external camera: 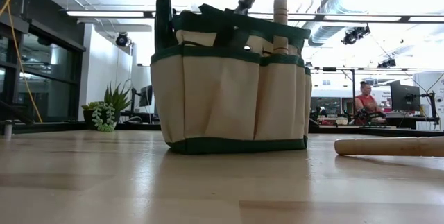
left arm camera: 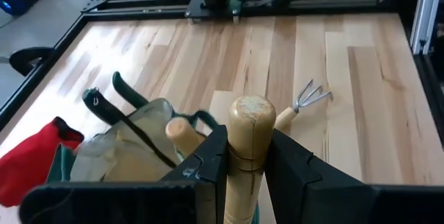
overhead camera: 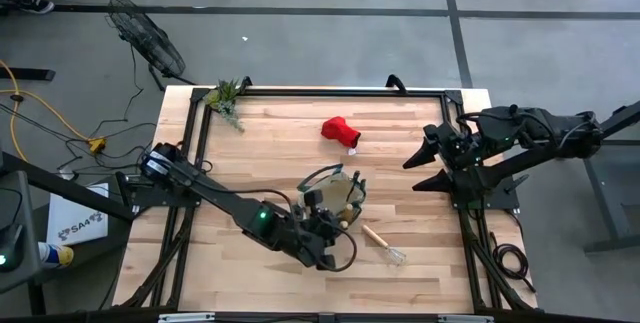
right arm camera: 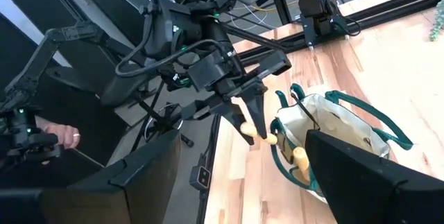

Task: Pick & Place Garden tools in Gardening bag
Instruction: Put the brown trowel into the white gardening bag

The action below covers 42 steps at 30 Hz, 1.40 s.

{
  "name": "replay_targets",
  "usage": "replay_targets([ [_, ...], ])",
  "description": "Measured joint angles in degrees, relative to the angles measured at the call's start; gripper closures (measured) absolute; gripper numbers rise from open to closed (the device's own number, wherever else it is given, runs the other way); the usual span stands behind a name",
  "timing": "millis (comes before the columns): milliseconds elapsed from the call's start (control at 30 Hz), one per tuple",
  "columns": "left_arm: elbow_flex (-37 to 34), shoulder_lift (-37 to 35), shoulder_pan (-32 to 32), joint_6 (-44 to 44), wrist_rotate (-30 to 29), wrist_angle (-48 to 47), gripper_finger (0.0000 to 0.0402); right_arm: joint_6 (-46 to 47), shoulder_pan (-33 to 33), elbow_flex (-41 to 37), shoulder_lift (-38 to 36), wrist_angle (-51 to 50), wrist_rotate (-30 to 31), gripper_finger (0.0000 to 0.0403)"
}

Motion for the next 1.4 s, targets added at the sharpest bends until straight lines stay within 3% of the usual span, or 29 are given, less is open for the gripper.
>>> replay_targets([
  [1033,0.00,2.21,0.74,-4.99,-0.11,-9.05,0.0338,0.44,0.00,0.00,0.00,-0.03,-0.22,0.0101],
  [1267,0.00,2.21,0.74,-8.15,-0.12,-11.81,0.0276,0.46,0.00,0.00,0.00,-0.09,-0.24,0.0101],
  [1400,0.00,2.19,0.74,-7.92,-0.22,-11.71,0.0264,0.46,0.00,0.00,0.00,-0.11,-0.25,0.0101],
])
